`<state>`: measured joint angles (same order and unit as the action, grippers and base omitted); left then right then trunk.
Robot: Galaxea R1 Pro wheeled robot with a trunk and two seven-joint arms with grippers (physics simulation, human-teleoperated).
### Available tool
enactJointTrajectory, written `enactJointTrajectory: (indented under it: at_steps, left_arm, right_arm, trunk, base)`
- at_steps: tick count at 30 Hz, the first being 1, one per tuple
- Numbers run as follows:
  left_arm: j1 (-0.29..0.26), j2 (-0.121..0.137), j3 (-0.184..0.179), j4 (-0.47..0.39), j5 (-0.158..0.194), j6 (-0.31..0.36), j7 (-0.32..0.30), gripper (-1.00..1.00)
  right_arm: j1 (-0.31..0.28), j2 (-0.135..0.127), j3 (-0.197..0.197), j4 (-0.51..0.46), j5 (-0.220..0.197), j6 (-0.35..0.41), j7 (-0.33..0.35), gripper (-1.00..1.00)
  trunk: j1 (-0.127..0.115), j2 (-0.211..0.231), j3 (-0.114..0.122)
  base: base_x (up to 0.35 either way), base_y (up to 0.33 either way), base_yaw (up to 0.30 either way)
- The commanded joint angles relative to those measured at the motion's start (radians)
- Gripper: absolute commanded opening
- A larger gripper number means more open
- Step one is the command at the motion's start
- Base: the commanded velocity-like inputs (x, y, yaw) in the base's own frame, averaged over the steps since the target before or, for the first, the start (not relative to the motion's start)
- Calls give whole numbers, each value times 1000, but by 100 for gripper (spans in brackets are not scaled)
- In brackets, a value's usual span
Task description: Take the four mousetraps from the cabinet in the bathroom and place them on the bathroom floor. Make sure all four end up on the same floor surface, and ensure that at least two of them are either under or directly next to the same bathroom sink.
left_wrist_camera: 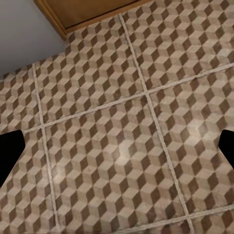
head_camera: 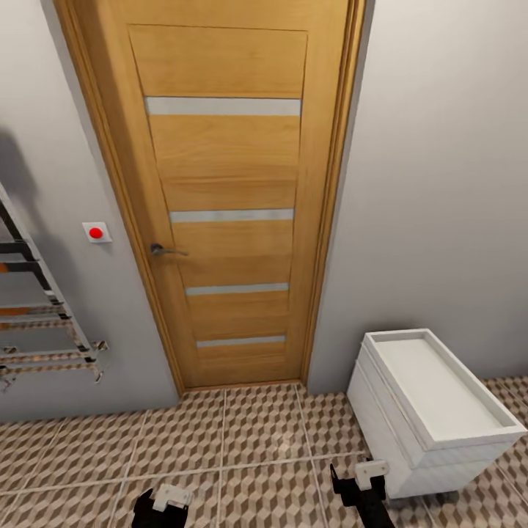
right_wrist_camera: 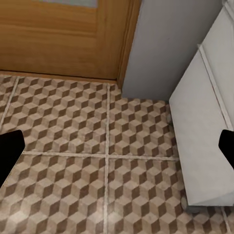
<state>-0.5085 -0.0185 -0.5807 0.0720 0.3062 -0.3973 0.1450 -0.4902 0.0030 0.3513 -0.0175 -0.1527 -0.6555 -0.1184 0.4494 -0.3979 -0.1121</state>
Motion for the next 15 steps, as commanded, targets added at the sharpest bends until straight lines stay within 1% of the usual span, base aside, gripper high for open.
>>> enactJointTrajectory:
  at_steps: [1,15]
  left_arm:
    - [-2,-1,-8,5,6,-6,2,100]
    - [-1,-1,-8,5,6,-6,2,100]
  right_arm:
    - [-1,0,9,1,-8,-3,-3,100]
    - [-1,0,9,1,-8,-3,-3,100]
  trunk:
    - [1,-2,-2]
    - [1,-2,-2]
  base:
    - [1,0,286]
    - [0,0,286]
